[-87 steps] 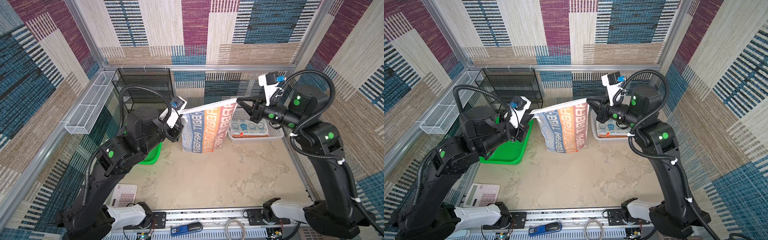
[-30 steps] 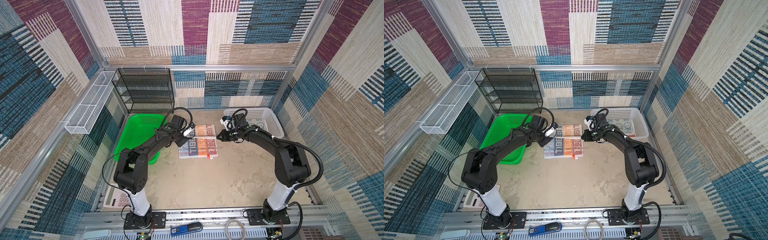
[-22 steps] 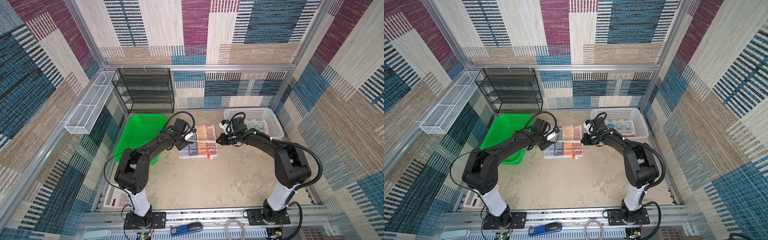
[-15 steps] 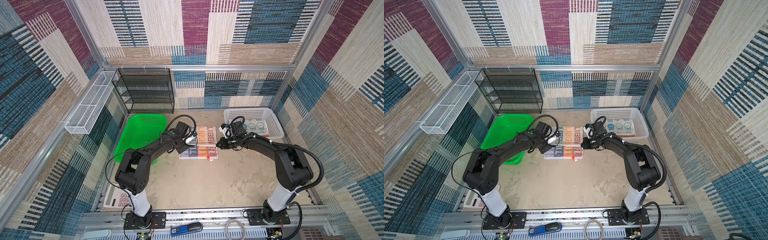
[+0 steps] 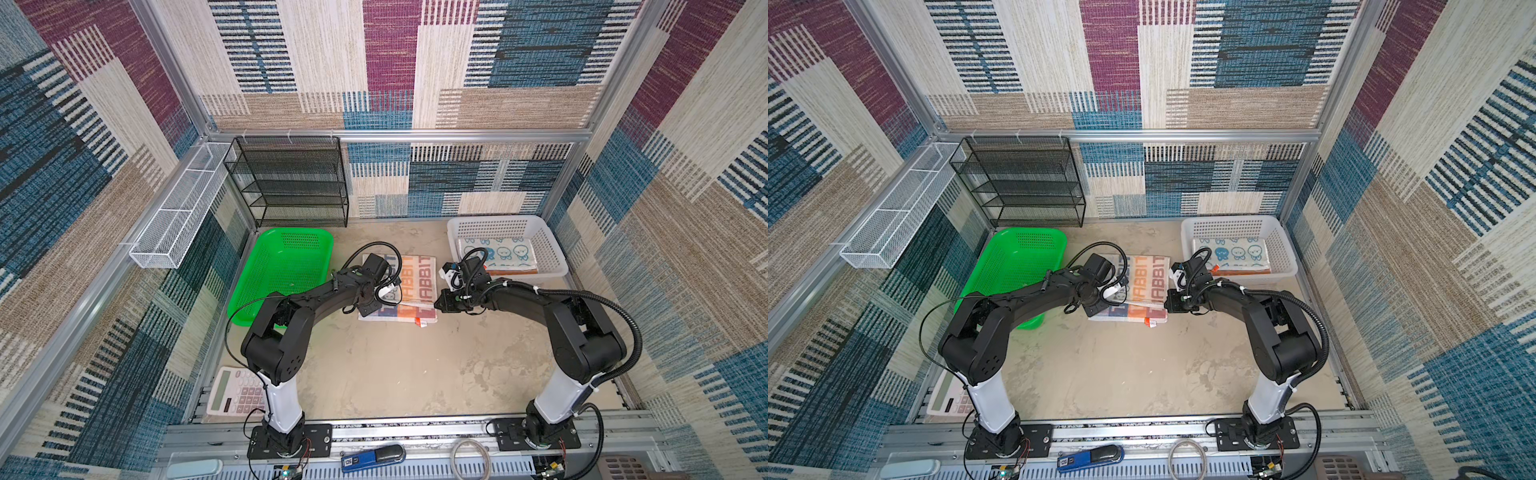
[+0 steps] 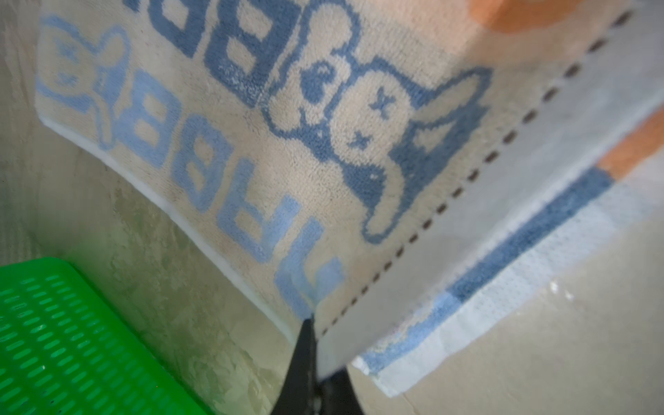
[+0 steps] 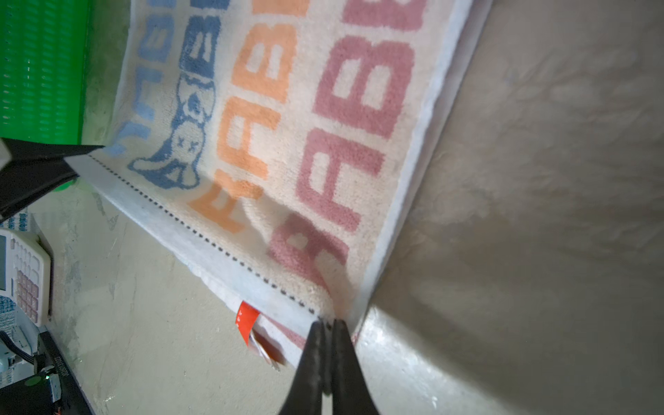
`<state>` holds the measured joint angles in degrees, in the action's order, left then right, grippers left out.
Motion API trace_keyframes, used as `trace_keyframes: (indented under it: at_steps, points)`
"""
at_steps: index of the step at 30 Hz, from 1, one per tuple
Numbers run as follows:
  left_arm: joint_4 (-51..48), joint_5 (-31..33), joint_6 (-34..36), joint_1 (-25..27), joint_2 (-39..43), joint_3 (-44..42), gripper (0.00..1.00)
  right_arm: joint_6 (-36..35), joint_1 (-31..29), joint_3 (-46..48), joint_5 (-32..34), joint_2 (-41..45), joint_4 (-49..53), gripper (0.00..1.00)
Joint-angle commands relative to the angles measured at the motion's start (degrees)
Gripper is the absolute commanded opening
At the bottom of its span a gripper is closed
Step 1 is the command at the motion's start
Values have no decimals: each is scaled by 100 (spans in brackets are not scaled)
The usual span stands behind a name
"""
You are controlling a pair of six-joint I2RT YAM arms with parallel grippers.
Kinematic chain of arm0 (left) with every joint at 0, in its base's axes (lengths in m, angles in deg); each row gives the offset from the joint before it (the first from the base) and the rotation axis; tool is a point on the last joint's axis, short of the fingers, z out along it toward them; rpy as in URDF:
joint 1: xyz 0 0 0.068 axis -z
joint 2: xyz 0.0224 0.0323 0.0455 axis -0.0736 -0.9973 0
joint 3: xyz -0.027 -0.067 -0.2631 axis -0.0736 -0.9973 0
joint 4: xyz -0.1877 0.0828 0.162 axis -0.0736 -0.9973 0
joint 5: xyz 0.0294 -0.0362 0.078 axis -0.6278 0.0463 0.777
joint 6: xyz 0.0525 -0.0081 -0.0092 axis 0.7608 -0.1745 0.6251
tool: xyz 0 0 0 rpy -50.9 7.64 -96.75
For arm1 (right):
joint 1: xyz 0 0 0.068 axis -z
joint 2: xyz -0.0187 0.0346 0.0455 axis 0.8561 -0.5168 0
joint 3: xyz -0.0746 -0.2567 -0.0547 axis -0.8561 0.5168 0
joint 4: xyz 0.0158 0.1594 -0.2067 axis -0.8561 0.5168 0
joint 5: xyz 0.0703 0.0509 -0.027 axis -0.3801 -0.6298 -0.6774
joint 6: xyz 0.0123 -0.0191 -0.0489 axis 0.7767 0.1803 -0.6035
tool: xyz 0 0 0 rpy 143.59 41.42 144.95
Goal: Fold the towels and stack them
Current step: 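Lower the hanging towel and lay it over itself, folding it in half, then open both grippers and release the folded towel edge on the table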
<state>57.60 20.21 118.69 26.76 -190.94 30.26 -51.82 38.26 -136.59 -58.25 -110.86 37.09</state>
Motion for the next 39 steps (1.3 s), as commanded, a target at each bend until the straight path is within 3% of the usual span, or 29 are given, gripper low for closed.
trace_keyframes:
  at_steps: [1,11,24,28,31,33,34,35,39]
  points:
    - [-289,700,80,-34,75,131,0,22,14,-128,476,223,308,0]
    - [-300,649,-135,44,815,-225,0,78,-88,173,417,786,405,0]
    - [-617,983,-514,644,-136,-299,3,249,-237,1039,342,518,-171,0]
    - [-618,1082,-577,719,-66,-249,13,231,-238,1009,358,598,-139,4]
    - [-619,1418,-642,776,84,-226,27,213,-240,922,343,673,-28,23]
    - [-619,1616,-708,795,229,-209,47,211,-236,869,343,775,59,36]
    - [-610,1740,-733,804,314,-204,78,203,-238,834,367,849,116,43]
    - [-546,1928,-779,813,406,-203,100,202,-233,794,384,945,194,49]
    - [-144,2649,-1113,813,881,-164,100,231,-234,783,437,1380,344,69]
